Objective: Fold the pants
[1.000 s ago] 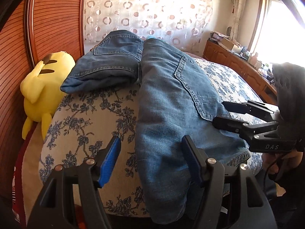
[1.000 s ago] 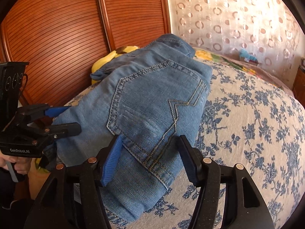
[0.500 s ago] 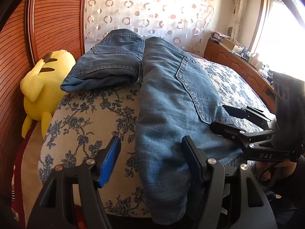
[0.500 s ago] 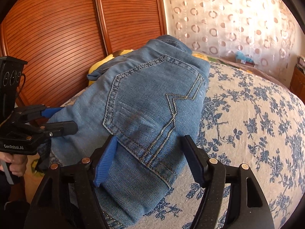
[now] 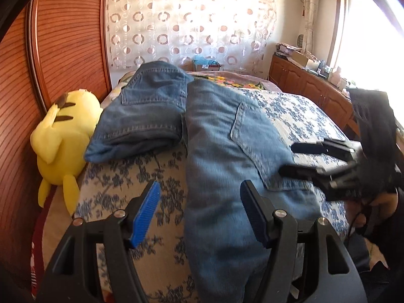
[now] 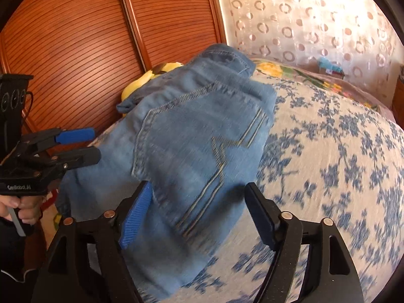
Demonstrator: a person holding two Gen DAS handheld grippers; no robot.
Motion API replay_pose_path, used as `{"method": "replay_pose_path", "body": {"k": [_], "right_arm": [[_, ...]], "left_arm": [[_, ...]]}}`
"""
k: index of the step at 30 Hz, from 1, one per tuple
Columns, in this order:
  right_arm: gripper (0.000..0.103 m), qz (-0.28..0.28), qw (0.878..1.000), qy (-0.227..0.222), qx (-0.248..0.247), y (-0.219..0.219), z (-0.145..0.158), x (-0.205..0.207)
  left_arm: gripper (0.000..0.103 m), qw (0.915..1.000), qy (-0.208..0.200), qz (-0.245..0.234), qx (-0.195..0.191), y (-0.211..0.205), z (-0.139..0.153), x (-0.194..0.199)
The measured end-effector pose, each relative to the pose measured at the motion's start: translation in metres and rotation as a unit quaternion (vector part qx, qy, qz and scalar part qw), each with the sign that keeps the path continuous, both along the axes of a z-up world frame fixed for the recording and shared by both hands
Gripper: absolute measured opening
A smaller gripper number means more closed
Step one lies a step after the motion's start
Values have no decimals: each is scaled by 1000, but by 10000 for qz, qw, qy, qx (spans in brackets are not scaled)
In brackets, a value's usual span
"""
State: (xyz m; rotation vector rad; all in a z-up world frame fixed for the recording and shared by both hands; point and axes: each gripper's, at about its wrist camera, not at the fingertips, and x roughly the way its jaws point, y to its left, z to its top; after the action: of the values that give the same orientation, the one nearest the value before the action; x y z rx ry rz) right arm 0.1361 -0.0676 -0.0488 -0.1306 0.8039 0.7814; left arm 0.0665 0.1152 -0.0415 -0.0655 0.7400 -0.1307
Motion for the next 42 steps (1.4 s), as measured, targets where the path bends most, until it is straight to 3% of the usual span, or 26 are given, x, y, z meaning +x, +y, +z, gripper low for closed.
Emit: {"method": "replay_pose_path", "body": {"k": [11,19,23,27,28,29,32,34,42], "right_arm": [[78,-180,9998,120,-7,-1,14,67],[77,-98,9998,174,74,0,18,109],[66,-6,9994,336,80,2,18,139],[58,267,9966,781,66,7,8,163],[42,397,9955,856,75,9,6,165],[16,541,9941,929,168,10,7,167],[0,530,9954,744,283,7,17,169],[0,337,9980,452,293,5,24,171],[0,277,9989,323,210,7,23,170]], "left_arm": [[66,9999,88,-33,98,1,8,36],[66,9988,478,8,65,0,-19,53],[66,9981,615,54,-44,1,-31,54],[66,9978,645,99,-107,1,-36,52],[66,9978,649,105,-99,1,-37,52],[66,9978,653,109,-71,0,-37,51],[66,9977,660,106,112,-3,-39,50],[66,9976,666,103,126,-3,-40,51],[67,9975,708,81,20,0,-42,52]]}}
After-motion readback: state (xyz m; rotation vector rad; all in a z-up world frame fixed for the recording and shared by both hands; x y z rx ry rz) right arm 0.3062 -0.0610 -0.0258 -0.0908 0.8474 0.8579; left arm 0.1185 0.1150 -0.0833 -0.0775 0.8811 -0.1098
